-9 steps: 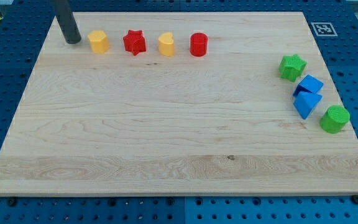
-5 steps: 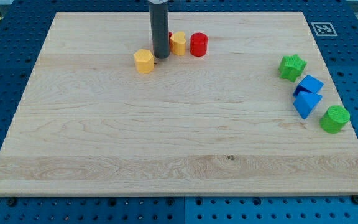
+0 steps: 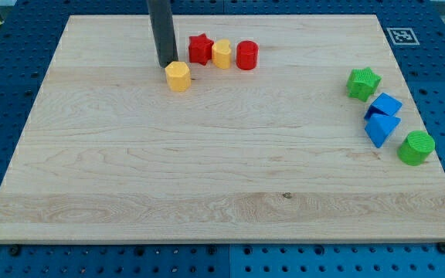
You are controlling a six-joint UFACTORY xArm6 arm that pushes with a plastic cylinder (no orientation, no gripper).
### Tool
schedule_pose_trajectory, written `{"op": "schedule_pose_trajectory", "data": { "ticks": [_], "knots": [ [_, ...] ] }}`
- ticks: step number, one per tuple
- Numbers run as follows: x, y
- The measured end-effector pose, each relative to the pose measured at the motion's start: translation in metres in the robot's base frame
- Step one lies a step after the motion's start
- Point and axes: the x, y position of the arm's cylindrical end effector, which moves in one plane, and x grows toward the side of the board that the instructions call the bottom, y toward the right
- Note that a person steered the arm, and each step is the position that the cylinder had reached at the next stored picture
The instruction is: Slide yellow hexagon to center
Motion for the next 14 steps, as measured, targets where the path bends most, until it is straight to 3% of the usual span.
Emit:
{"op": "schedule_pose_trajectory", "data": {
  "ticks": [4,14],
  "knots": [
    [0.036,0.004],
    [0.042,0.017]
  ]
}}
